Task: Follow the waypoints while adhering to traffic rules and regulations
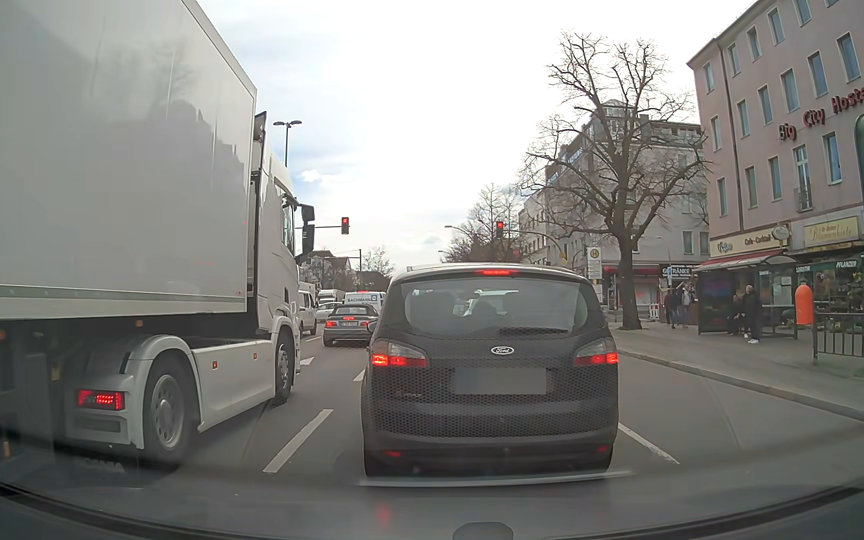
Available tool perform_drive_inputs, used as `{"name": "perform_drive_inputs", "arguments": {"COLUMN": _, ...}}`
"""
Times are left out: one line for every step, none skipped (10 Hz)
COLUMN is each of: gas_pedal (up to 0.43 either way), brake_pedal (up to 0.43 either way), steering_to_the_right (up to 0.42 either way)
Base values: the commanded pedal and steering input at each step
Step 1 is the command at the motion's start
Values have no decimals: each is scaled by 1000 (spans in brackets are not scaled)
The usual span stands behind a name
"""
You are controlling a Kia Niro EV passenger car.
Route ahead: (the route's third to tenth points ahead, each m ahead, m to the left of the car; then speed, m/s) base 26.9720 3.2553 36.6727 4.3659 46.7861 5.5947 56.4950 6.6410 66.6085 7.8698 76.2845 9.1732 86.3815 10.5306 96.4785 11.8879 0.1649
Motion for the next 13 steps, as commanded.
{"name": "perform_drive_inputs", "arguments": {"gas_pedal": 0, "brake_pedal": 98, "steering_to_the_right": -13}}
{"name": "perform_drive_inputs", "arguments": {"gas_pedal": 0, "brake_pedal": 85, "steering_to_the_right": -13}}
{"name": "perform_drive_inputs", "arguments": {"gas_pedal": 0, "brake_pedal": 91, "steering_to_the_right": -13}}
{"name": "perform_drive_inputs", "arguments": {"gas_pedal": 0, "brake_pedal": 159, "steering_to_the_right": -13}}
{"name": "perform_drive_inputs", "arguments": {"gas_pedal": 0, "brake_pedal": 177, "steering_to_the_right": -13}}
{"name": "perform_drive_inputs", "arguments": {"gas_pedal": 0, "brake_pedal": 183, "steering_to_the_right": -13}}
{"name": "perform_drive_inputs", "arguments": {"gas_pedal": 0, "brake_pedal": 159, "steering_to_the_right": -13}}
{"name": "perform_drive_inputs", "arguments": {"gas_pedal": 0, "brake_pedal": 85, "steering_to_the_right": -13}}
{"name": "perform_drive_inputs", "arguments": {"gas_pedal": 0, "brake_pedal": 85, "steering_to_the_right": -13}}
{"name": "perform_drive_inputs", "arguments": {"gas_pedal": 0, "brake_pedal": 140, "steering_to_the_right": -13}}
{"name": "perform_drive_inputs", "arguments": {"gas_pedal": 0, "brake_pedal": 177, "steering_to_the_right": -13}}
{"name": "perform_drive_inputs", "arguments": {"gas_pedal": 0, "brake_pedal": 189, "steering_to_the_right": -13}}
{"name": "perform_drive_inputs", "arguments": {"gas_pedal": 0, "brake_pedal": 195, "steering_to_the_right": -13}}
